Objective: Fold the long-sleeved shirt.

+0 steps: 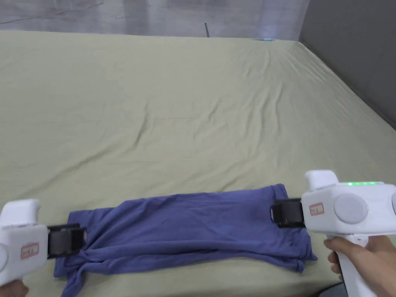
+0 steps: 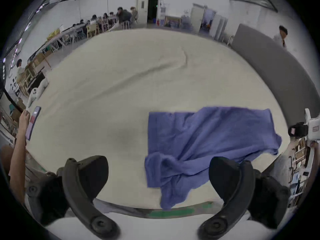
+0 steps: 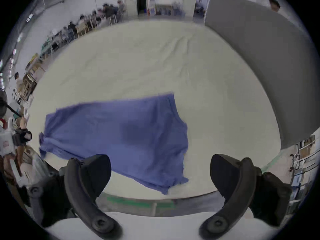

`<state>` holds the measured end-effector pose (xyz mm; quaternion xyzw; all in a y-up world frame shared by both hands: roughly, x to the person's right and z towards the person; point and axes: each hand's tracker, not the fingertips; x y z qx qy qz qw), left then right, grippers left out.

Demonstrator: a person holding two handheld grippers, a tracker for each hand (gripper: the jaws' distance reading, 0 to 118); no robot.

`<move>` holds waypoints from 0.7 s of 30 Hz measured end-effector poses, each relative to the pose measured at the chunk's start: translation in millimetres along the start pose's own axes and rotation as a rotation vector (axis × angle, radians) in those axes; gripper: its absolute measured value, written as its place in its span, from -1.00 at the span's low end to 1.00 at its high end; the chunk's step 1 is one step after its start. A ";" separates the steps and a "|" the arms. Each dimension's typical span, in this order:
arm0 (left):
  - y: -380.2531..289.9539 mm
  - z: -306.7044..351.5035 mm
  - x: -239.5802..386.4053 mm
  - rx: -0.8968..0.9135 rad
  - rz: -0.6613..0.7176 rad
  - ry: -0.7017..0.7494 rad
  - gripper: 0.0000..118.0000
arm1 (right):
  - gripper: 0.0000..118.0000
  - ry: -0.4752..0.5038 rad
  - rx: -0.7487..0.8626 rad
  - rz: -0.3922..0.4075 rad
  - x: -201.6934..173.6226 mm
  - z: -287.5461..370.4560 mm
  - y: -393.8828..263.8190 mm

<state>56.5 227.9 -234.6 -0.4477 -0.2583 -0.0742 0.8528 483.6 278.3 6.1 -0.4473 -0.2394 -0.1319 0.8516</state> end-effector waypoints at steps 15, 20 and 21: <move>3.9 19.4 -35.3 0.065 0.241 -0.259 -0.70 | -0.94 0.089 0.089 0.125 -60.4 16.0 5.3; -29.8 -19.3 -95.2 -0.050 0.503 -0.469 1.00 | -0.94 0.131 0.083 0.138 -65.2 17.4 5.8; -32.2 -30.2 -87.9 -0.086 0.521 -0.483 1.00 | -0.94 0.136 0.082 0.140 -67.2 17.3 5.8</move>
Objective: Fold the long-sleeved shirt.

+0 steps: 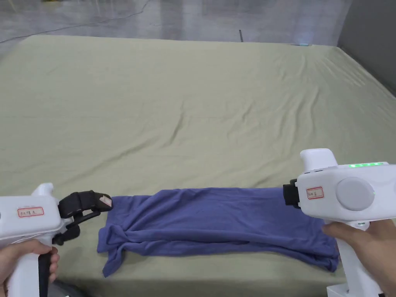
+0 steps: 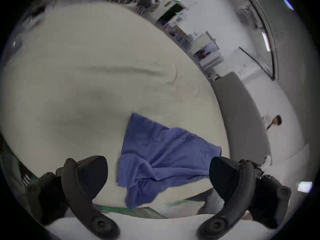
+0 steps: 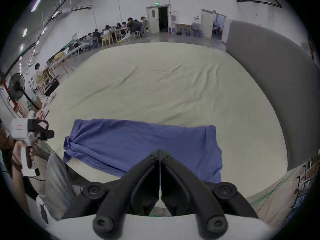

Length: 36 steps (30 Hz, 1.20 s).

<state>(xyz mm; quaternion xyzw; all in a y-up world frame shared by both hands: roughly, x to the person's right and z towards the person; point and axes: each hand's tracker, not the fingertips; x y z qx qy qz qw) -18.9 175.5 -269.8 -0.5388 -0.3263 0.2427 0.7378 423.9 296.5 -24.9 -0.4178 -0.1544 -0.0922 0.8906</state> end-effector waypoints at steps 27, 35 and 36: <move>14.2 -86.9 -10.9 -0.044 -0.080 -0.170 -0.87 | -0.94 -0.020 -0.072 0.015 0.9 -19.2 -2.5; 27.3 -43.8 -40.1 0.064 -0.057 -0.166 -0.87 | -0.94 -0.035 -0.068 0.013 0.7 -20.2 1.3; 31.4 -38.5 -43.2 0.090 -0.072 -0.147 -0.87 | -0.94 -0.039 -0.069 0.015 0.2 -20.5 2.1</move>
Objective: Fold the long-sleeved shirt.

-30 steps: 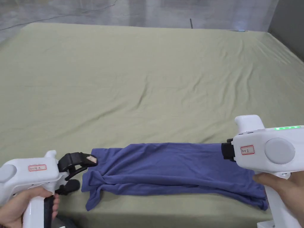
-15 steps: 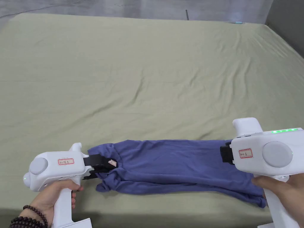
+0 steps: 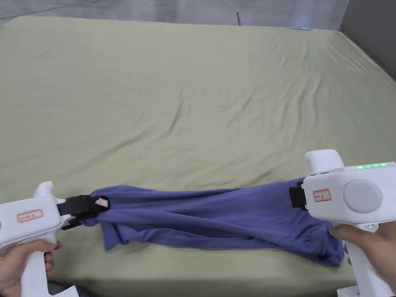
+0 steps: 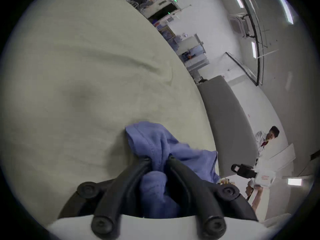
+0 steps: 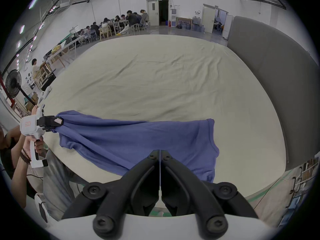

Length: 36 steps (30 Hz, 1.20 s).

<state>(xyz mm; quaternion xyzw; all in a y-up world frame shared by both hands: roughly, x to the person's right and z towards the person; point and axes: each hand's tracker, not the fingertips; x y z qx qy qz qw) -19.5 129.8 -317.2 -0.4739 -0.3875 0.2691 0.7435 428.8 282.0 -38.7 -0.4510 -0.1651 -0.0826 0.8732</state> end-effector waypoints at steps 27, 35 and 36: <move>3.0 0.9 25.9 -0.019 0.046 -0.021 -0.87 | -0.94 0.009 -0.015 -0.026 8.8 -14.4 -2.2; -38.3 -85.6 192.9 -0.114 -0.295 -0.138 -0.87 | -0.94 -0.001 -0.009 -0.067 28.9 -11.0 -10.2; -40.1 -109.0 205.7 -0.131 -0.348 -0.091 -0.87 | -0.94 -0.007 -0.009 -0.075 33.5 -9.7 -11.9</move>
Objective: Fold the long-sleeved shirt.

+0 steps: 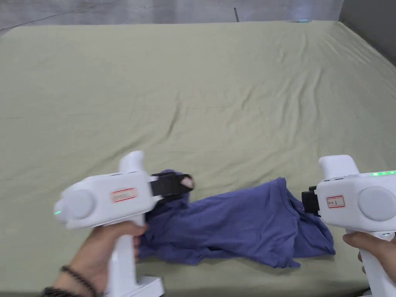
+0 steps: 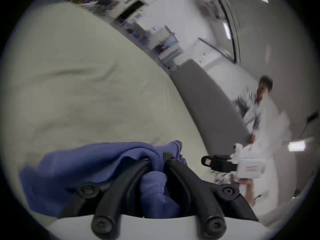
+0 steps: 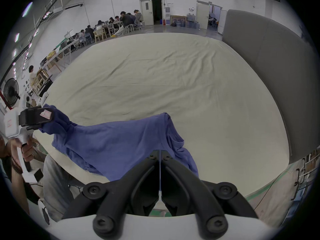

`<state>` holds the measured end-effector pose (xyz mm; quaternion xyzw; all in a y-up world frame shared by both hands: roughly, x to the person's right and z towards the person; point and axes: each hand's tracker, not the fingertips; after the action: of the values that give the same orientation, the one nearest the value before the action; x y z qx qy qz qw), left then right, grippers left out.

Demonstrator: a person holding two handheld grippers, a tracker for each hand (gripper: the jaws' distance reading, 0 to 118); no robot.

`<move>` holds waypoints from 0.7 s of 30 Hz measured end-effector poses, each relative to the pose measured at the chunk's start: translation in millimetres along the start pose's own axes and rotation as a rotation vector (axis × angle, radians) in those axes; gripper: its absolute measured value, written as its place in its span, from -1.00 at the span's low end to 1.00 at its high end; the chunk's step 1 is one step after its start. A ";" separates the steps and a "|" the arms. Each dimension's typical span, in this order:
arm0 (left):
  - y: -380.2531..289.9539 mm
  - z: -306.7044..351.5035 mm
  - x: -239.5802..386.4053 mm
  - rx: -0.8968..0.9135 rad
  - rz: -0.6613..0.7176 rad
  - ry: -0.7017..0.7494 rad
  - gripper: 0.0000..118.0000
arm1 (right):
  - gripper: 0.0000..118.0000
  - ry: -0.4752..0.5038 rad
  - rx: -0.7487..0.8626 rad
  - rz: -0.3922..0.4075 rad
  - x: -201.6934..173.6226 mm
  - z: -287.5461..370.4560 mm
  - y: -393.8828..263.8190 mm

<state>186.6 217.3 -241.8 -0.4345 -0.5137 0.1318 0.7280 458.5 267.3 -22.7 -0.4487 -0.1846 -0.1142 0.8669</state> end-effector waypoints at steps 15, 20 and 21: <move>-64.3 -207.9 110.6 -0.319 -0.184 0.100 -0.87 | -0.94 -0.128 -0.023 -0.143 81.6 32.4 -42.3; -52.2 -170.3 106.6 -0.219 -0.129 -0.051 1.00 | -0.94 -0.123 -0.031 -0.153 78.8 27.8 -43.1; -46.1 -159.0 106.3 -0.198 -0.131 -0.057 1.00 | -0.94 -0.117 -0.030 -0.150 76.4 26.6 -42.0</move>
<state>358.4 178.9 -154.2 -0.4660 -0.5721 0.0448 0.6735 506.7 262.7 54.6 -0.4525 -0.2665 -0.1551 0.8368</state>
